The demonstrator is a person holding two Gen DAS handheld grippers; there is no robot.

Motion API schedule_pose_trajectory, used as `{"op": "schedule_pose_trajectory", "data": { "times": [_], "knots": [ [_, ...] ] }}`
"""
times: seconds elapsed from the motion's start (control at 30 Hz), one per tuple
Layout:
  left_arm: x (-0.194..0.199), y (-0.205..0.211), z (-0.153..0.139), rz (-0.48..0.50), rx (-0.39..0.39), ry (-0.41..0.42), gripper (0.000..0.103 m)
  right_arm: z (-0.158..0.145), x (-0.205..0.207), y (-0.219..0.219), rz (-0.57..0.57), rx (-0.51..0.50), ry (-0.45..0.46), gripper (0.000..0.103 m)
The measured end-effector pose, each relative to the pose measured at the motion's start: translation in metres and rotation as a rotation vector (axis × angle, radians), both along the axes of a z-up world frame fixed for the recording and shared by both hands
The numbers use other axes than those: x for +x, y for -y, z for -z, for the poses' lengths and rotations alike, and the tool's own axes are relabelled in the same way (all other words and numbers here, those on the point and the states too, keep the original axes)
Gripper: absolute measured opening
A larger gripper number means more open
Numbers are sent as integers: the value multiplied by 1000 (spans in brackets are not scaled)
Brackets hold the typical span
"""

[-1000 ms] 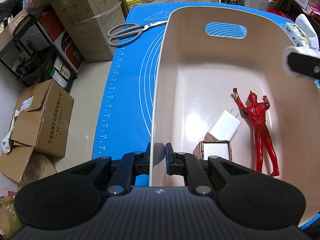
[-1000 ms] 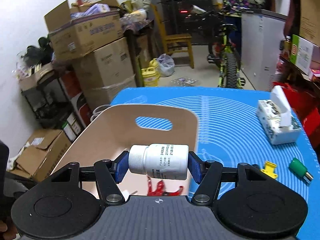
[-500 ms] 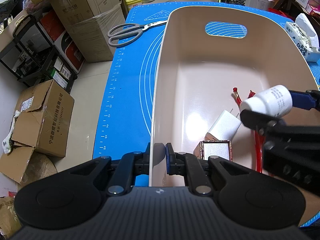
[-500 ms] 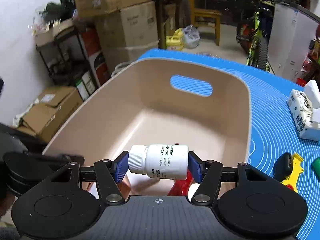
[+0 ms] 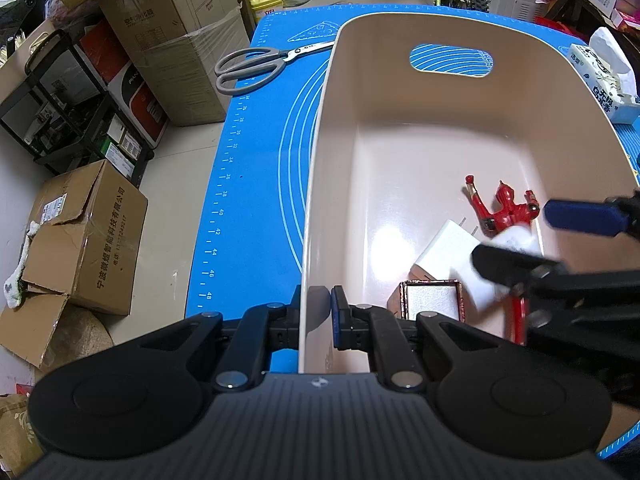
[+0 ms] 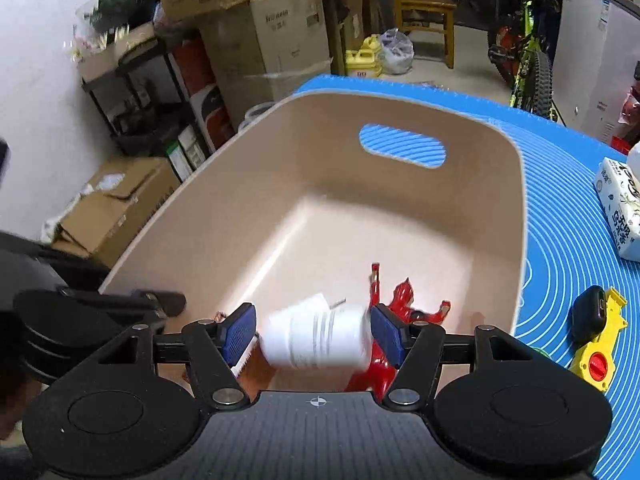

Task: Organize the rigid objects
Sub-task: 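Open the right tool to drop the white bottle into the basket, then move the right tool to the green ointment tin and grasp it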

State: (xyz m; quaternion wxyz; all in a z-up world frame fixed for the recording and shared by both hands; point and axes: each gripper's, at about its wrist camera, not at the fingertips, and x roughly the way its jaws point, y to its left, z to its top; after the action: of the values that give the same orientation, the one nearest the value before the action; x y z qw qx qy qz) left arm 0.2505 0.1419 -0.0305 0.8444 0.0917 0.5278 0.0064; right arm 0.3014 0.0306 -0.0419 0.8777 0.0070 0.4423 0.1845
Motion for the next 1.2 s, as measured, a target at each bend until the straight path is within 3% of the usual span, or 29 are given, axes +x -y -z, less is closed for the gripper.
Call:
{"op": "schedule_pose_trajectory", "data": {
  "times": [0.13,0.57,0.97,1.2],
  "knots": [
    [0,0,0,1,2,0,14,-15,-5,10,27,16,56,75],
    [1,3,0,1,2,0,14,-45,-7,84,194,50,180,76],
    [2,5,0,-5,-1,-2,14,-16,0,151,318,-27,175,75],
    [2,3,1,-6,0,-2,14,14,4,155,280,-72,117,75]
  ]
}}
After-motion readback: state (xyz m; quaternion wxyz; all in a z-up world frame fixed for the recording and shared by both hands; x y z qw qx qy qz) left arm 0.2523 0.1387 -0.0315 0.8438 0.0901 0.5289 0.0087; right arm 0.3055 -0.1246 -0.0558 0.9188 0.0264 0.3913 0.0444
